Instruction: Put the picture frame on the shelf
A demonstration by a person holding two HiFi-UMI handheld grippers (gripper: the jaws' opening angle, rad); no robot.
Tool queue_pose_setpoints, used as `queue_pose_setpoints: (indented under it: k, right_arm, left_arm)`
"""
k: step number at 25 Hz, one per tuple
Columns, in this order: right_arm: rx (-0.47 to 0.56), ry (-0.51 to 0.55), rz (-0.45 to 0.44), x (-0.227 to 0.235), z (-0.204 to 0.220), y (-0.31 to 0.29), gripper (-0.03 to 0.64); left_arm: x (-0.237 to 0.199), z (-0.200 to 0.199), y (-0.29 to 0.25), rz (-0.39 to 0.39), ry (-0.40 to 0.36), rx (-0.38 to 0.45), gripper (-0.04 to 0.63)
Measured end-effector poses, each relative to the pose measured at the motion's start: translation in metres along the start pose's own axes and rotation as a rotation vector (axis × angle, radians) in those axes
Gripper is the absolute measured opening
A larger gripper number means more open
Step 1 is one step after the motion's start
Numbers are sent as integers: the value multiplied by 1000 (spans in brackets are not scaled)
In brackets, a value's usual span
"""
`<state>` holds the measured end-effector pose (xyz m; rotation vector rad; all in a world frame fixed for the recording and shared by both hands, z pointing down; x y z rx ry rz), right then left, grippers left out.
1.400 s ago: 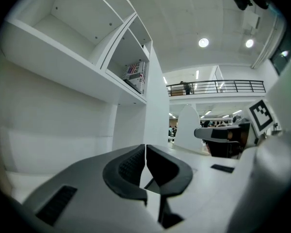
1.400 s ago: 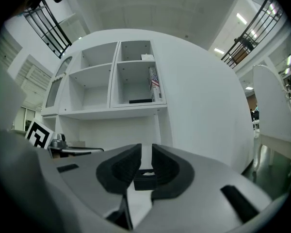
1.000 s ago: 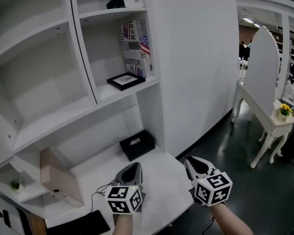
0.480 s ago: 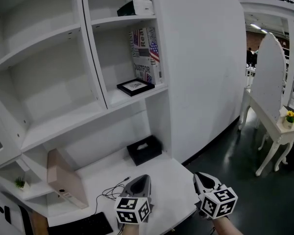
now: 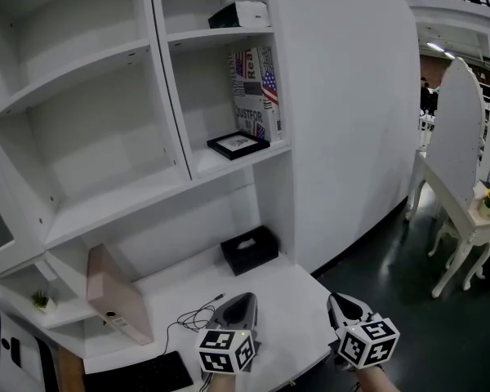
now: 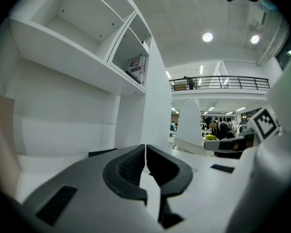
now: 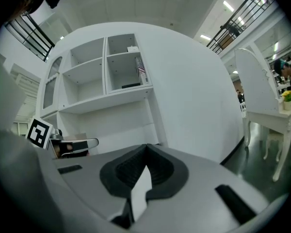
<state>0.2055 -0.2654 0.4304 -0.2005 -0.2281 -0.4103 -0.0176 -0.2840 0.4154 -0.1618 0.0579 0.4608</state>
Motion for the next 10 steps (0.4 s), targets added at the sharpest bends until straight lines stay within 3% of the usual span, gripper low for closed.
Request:
queue_pose_setpoints:
  k: [10]
  right_arm:
    - [-17,-15,-4,-1,4,-2,2]
  left_arm:
    - [-1,-1,-1,-2,-6,-6,18]
Point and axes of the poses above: the fingertips, and each gripper's own axes: y backward along the fingers, x to its right, z out of its underside, the point moved 5 cm from there along y, backward along the fingers, and after that the axes turned 1 degree about -y, right-handed, at the moved point
